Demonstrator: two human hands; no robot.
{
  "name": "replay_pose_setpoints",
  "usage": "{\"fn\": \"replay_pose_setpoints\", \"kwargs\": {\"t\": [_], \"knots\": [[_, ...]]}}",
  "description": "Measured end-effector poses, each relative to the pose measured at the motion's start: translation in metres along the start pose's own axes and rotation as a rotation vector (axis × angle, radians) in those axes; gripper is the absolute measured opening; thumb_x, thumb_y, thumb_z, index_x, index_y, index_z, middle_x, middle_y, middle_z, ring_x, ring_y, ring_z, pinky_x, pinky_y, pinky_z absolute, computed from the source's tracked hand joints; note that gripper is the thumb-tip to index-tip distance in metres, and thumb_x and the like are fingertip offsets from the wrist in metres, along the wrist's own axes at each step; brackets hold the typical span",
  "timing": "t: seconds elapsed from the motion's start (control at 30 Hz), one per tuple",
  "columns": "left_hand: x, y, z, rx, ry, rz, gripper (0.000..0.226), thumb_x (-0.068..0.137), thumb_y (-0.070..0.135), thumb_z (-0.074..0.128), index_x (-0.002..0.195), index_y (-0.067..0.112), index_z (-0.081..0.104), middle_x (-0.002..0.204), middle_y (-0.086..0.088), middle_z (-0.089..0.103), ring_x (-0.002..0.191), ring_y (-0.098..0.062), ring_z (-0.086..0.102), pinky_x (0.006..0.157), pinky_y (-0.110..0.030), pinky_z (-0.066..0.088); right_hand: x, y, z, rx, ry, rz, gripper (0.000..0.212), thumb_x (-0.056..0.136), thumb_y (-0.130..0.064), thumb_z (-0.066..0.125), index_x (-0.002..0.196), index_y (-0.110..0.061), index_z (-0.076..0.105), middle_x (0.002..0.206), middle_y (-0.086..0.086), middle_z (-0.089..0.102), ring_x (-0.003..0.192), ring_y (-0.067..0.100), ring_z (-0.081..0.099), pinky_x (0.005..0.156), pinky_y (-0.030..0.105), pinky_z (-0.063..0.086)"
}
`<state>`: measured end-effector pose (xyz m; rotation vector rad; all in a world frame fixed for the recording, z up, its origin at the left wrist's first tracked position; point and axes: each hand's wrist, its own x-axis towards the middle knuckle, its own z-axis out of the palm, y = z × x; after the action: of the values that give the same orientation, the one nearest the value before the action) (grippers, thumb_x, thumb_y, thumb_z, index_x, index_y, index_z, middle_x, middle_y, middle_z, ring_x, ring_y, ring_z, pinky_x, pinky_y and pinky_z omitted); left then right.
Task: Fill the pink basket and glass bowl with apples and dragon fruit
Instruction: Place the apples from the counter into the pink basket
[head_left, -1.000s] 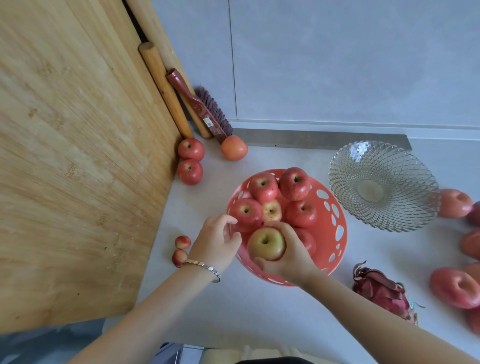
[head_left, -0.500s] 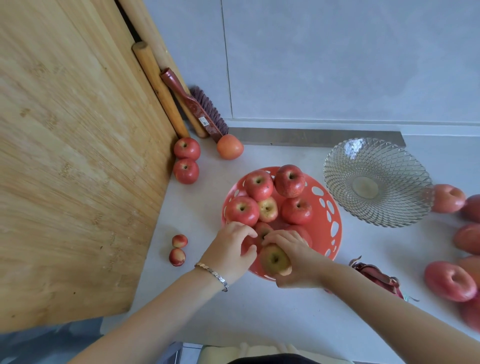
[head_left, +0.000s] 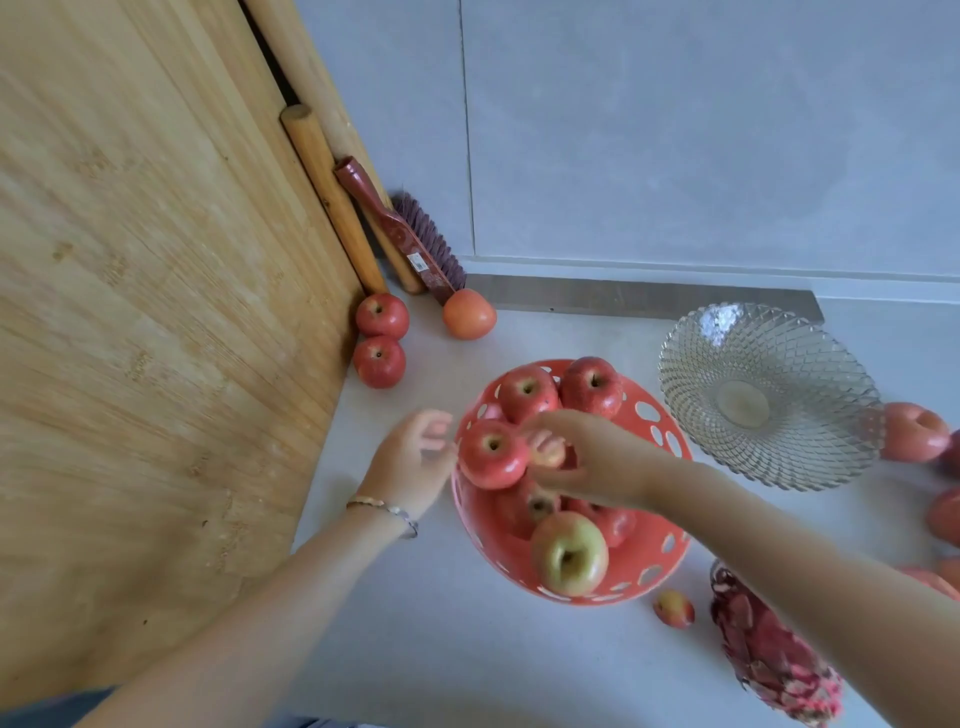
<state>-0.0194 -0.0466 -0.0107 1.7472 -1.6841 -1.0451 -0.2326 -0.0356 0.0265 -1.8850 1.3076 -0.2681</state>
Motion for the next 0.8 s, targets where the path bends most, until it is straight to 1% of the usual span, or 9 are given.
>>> {"fn": "replay_pose_setpoints", "kwargs": {"t": [0.07, 0.13, 0.2, 0.3, 0.37, 0.47, 0.6, 0.7, 0.8], "knots": [[0.03, -0.007, -0.016, 0.026, 0.109, -0.094, 0.039, 0.08, 0.006, 0.06, 0.118, 0.01, 0.053, 0.119, -0.01, 0.055, 0.097, -0.02, 0.058, 0.081, -0.016, 0.039, 0.025, -0.015, -0.019, 0.01, 0.053, -0.018, 0.033, 0.079, -0.032, 0.061, 0.109, -0.021, 0.059, 0.102, -0.002, 0.065, 0.091, 0.01, 0.06, 0.085, 0.022, 0.045], [0.061, -0.014, -0.029, 0.119, 0.153, -0.193, 0.053, 0.077, 0.009, 0.063, 0.127, 0.011, 0.045, 0.129, -0.016, 0.044, 0.111, -0.031, 0.052, 0.096, -0.032, 0.041, 0.051, -0.025, -0.033, 0.011, 0.038, 0.01, 0.031, 0.079, -0.025, 0.061, 0.109, -0.019, 0.059, 0.099, 0.002, 0.066, 0.093, 0.016, 0.063, 0.088, 0.027, 0.048], [0.089, -0.021, -0.039, 0.228, 0.17, -0.272, 0.062, 0.073, 0.017, 0.067, 0.129, 0.016, 0.04, 0.13, -0.015, 0.039, 0.113, -0.034, 0.048, 0.096, -0.038, 0.04, 0.078, -0.029, -0.04, -0.023, 0.028, 0.036, 0.029, 0.081, -0.016, 0.06, 0.109, -0.018, 0.059, 0.097, 0.002, 0.066, 0.094, 0.018, 0.063, 0.089, 0.029, 0.047], [0.122, -0.03, -0.042, 0.385, 0.144, -0.307, 0.064, 0.071, 0.028, 0.07, 0.125, 0.015, 0.039, 0.128, -0.013, 0.041, 0.113, -0.035, 0.047, 0.089, -0.04, 0.043, 0.111, -0.029, -0.038, -0.068, 0.003, 0.053, 0.026, 0.082, -0.017, 0.057, 0.108, -0.022, 0.059, 0.097, -0.001, 0.063, 0.097, 0.018, 0.061, 0.087, 0.028, 0.046], [0.142, -0.04, -0.038, 0.466, 0.087, -0.339, 0.068, 0.072, 0.036, 0.069, 0.127, 0.015, 0.035, 0.127, -0.012, 0.039, 0.113, -0.035, 0.047, 0.086, -0.04, 0.043, 0.139, -0.023, -0.033, -0.148, -0.006, 0.065, 0.03, 0.082, -0.019, 0.057, 0.112, -0.021, 0.057, 0.105, -0.001, 0.058, 0.103, 0.02, 0.057, 0.09, 0.032, 0.045], [0.157, -0.053, -0.026, 0.562, 0.035, -0.334, 0.081, 0.074, 0.04, 0.069, 0.137, 0.018, 0.023, 0.129, -0.013, 0.035, 0.113, -0.035, 0.046, 0.085, -0.04, 0.044, 0.176, -0.009, -0.024, -0.329, 0.02, 0.163, 0.043, 0.083, -0.021, 0.059, 0.124, -0.021, 0.046, 0.13, 0.006, 0.042, 0.113, 0.028, 0.047, 0.091, 0.039, 0.044], [0.173, -0.07, -0.015, 0.58, 0.059, -0.327, 0.093, 0.071, 0.04, 0.071, 0.139, 0.016, 0.013, 0.13, -0.014, 0.033, 0.109, -0.035, 0.047, 0.082, -0.037, 0.045, 0.232, 0.009, -0.02, -0.503, 0.034, 0.317, 0.065, 0.079, -0.02, 0.066, 0.133, -0.025, 0.03, 0.136, 0.013, 0.027, 0.118, 0.037, 0.038, 0.089, 0.041, 0.044], [0.177, -0.08, -0.011, 0.587, 0.076, -0.315, 0.097, 0.07, 0.041, 0.071, 0.14, 0.014, 0.011, 0.13, -0.013, 0.031, 0.106, -0.034, 0.047, 0.079, -0.035, 0.045, 0.263, 0.021, -0.015, -0.444, 0.074, 0.419, 0.072, 0.077, -0.025, 0.068, 0.135, -0.032, 0.025, 0.133, 0.013, 0.03, 0.116, 0.039, 0.042, 0.089, 0.043, 0.046], [0.177, -0.081, -0.01, 0.55, 0.086, -0.334, 0.095, 0.07, 0.038, 0.072, 0.141, 0.015, 0.013, 0.131, -0.014, 0.029, 0.106, -0.035, 0.046, 0.08, -0.036, 0.045, 0.274, 0.031, -0.008, -0.194, 0.088, 0.496, 0.079, 0.073, -0.029, 0.071, 0.136, -0.033, 0.024, 0.126, 0.016, 0.034, 0.101, 0.041, 0.055, 0.082, 0.042, 0.052]]}}
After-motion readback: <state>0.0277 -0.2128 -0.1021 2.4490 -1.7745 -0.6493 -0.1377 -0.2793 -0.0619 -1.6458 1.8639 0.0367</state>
